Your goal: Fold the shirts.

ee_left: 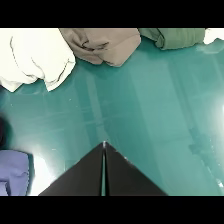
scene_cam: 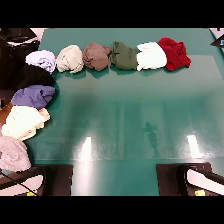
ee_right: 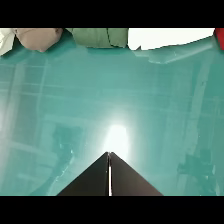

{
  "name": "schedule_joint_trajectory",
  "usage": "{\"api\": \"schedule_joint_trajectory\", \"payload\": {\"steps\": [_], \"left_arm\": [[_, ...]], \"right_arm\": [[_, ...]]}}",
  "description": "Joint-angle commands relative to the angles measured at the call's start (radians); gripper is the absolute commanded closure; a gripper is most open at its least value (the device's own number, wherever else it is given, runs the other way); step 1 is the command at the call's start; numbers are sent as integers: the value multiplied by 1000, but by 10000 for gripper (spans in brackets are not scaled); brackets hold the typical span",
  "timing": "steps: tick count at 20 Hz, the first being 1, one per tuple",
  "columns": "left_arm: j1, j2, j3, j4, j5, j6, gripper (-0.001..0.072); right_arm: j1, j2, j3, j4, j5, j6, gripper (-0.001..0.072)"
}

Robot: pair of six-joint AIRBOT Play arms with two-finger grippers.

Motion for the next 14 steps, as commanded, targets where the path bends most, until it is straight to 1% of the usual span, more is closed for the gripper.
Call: {"api": "schedule_joint_trajectory", "payload": {"steps": [1,12,14], "left_arm": [[1,-2,0,0,0,0,684],[1,-2,0,0,0,0,684],[1,-1,0,-1,0,0,684]], "right_arm": [[1,0,0,0,3,0,691],[1,-2,0,-1,1,0,691],[1,-3,0,-2,-55,0,691]]}}
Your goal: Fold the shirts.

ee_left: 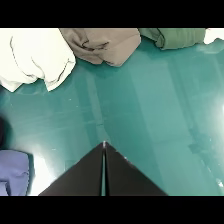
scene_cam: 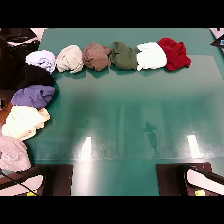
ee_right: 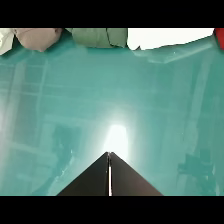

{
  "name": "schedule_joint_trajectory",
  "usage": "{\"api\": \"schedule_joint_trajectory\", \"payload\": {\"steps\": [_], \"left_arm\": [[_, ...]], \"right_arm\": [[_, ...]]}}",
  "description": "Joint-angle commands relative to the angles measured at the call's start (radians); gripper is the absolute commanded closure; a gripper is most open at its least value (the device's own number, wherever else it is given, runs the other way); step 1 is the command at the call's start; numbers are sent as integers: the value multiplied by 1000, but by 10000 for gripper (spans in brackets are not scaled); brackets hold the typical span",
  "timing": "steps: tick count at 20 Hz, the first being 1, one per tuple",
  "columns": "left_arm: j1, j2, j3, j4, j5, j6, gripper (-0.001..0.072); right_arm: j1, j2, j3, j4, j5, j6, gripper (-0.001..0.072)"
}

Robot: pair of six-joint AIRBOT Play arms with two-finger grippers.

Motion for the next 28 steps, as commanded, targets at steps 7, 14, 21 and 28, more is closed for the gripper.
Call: {"api": "schedule_joint_trajectory", "payload": {"steps": [7,14,21,28], "left_arm": [[0,-1,-10,-35,63,1,684],[0,-6,-330,-188,203,-4,241],[0,-14,-450,-189,264,-4,242],[0,-14,-450,-188,261,-8,242]], "right_arm": [[2,-8,0,0,-203,0,691],[-3,-223,0,-18,-262,-17,614],[-78,-492,0,-18,-429,-85,153],[-114,-656,0,-19,-589,-128,155]]}}
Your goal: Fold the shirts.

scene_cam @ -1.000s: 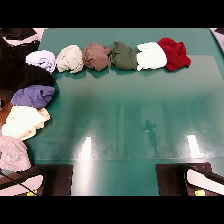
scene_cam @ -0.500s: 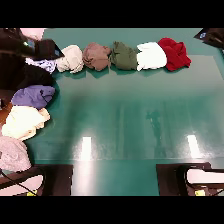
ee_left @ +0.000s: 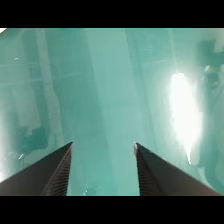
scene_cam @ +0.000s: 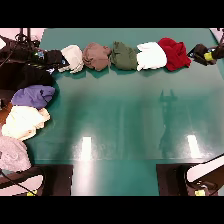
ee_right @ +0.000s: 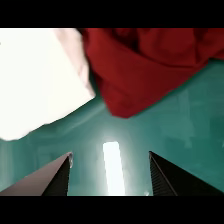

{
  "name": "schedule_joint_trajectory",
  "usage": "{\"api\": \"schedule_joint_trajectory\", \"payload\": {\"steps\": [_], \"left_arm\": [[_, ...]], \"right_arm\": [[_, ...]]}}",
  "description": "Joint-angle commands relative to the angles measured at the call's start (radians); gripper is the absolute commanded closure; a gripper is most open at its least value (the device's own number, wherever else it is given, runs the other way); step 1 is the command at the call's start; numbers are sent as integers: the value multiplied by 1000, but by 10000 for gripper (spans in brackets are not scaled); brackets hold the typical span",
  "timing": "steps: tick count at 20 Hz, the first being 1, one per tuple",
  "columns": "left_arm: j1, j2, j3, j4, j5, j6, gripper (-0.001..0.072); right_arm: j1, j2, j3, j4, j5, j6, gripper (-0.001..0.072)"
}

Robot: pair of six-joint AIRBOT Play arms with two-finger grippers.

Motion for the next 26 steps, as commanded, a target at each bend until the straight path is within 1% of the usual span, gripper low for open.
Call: {"api": "schedule_joint_trajectory", "payload": {"steps": [1,3,11,17,18,19,20,23,25,26], "left_arm": [[0,-1,-3,0,3,-2,242],[0,-1,-3,0,3,-2,242],[0,-1,-3,1,2,-2,242],[0,-1,-3,1,-25,-2,242],[0,-1,-3,0,-27,-2,241],[0,-1,-3,0,-27,-2,242],[0,-1,-3,0,-27,-2,242],[0,0,-3,0,-34,-2,243],[0,0,-3,0,-35,-2,246],[0,0,-3,0,-35,-1,417]], "right_arm": [[-8,-74,1,0,-114,-46,155],[8,-108,1,1,-156,-81,154],[92,-217,3,0,-444,-87,155],[104,-277,3,10,-495,-82,159],[108,-278,3,10,-499,-82,253],[114,-274,3,9,-498,-83,614],[114,-265,3,9,-499,-83,691],[111,-201,3,-1,-484,-84,693],[98,-117,3,-50,-458,-84,694],[96,-61,3,-80,-432,-88,694]]}}
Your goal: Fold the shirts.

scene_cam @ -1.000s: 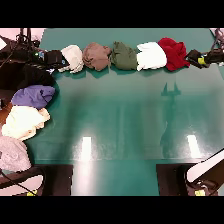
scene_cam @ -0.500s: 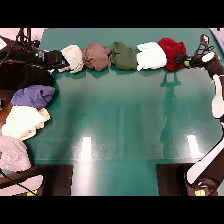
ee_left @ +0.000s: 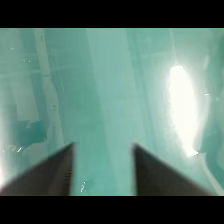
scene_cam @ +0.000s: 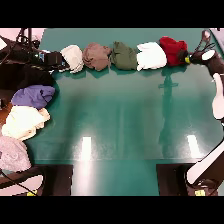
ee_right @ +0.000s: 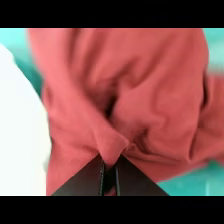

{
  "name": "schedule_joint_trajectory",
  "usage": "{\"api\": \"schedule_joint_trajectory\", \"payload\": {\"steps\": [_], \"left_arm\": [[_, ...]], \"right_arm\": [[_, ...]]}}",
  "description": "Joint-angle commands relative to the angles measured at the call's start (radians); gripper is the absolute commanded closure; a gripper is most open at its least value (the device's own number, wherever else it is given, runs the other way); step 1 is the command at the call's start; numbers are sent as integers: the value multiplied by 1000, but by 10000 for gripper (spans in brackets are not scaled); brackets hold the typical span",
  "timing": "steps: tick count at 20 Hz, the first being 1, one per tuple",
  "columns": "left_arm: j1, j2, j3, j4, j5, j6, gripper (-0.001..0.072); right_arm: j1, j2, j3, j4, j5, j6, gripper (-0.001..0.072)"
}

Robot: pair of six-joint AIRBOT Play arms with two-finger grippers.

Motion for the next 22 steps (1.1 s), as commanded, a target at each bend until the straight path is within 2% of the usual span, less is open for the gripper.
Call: {"api": "schedule_joint_trajectory", "payload": {"steps": [1,2,4,9,11,14,18,21,22], "left_arm": [[0,0,1,0,-3,2,631],[0,0,1,0,0,10,676],[0,1,8,1,0,14,684],[0,19,150,11,-10,84,684],[0,27,229,15,-33,103,684],[0,27,333,16,-111,115,684],[0,27,366,16,-189,118,683],[0,27,366,16,-218,140,682],[0,27,366,16,-224,141,539]], "right_arm": [[-11,154,1,-85,63,-16,694],[-11,221,1,-111,93,-27,694],[-8,355,1,-120,151,-56,694],[64,663,2,-124,319,-61,694],[121,754,1,-63,386,-61,694],[220,848,1,57,405,-62,694],[401,906,1,57,428,-14,694],[514,888,-2,13,520,63,695],[538,870,-2,-29,566,94,694]]}}
